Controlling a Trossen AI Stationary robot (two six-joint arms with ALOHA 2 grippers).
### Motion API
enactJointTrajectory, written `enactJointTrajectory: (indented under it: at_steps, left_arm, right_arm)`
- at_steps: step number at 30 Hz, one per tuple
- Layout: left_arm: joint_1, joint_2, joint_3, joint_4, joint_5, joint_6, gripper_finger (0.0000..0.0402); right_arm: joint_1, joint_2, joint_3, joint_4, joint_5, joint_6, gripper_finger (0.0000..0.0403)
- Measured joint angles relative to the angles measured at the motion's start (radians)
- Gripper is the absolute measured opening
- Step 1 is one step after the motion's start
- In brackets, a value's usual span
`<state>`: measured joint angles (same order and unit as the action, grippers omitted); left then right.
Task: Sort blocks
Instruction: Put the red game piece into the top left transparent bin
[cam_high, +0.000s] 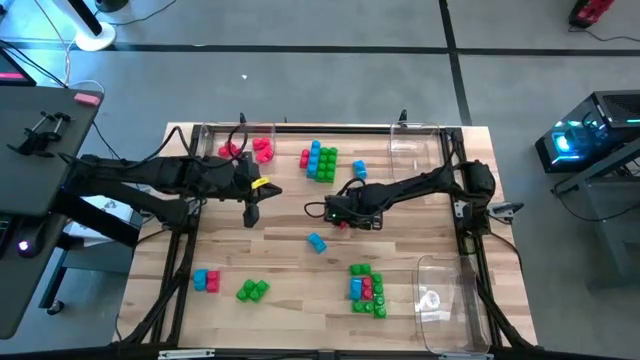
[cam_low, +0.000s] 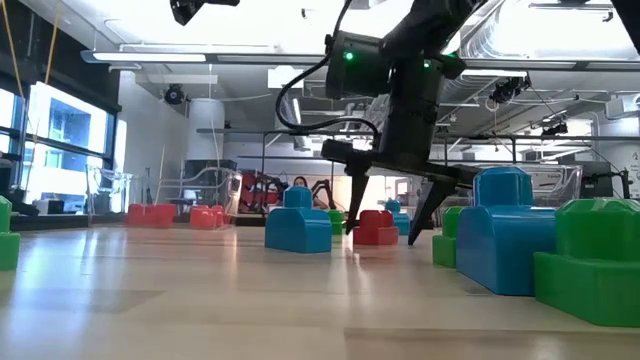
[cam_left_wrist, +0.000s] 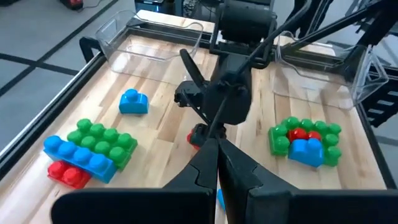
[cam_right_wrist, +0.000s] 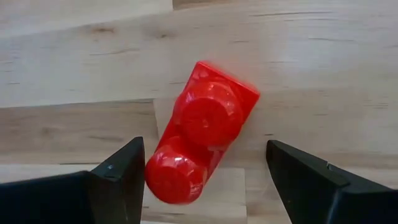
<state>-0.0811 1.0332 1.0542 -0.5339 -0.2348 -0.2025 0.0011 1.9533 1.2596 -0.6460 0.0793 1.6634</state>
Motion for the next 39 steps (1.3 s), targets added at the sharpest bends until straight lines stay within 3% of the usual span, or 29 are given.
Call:
enactJointTrajectory:
  at_steps: [4,7,16,22,29,33,39]
  left_arm:
    - [0.017,0.000,0.000,0.004,0.030,0.004,0.0000]
    - [0.018,0.000,0.000,0.004,0.042,0.005,0.0000]
    - [0.018,0.000,0.000,0.025,0.042,-0.012,0.0000]
    - [0.018,0.010,0.000,0.114,0.018,-0.014,0.0000]
    - [0.029,0.060,0.000,0.271,-0.069,-0.014,0.0006]
    - [0.051,0.104,0.000,0.346,-0.072,-0.056,0.0043]
    - [0.064,0.193,0.000,0.542,-0.072,-0.095,0.0139]
  right_arm:
    - [-0.019,0.003,0.001,-0.009,0.024,0.030,0.0251]
    - [-0.042,0.003,0.001,-0.019,0.033,0.013,0.0219]
    - [-0.070,0.004,0.003,-0.021,0.059,-0.253,0.0017]
    - [-0.098,-0.027,0.057,-0.076,0.047,-0.578,0.0033]
    - [-0.137,-0.175,0.108,-0.072,0.112,-0.873,0.0007]
    - [-0.150,-0.299,0.115,-0.015,0.121,-1.027,0.0009]
    - [-0.165,-0.482,0.115,0.129,0.158,-1.129,0.0004]
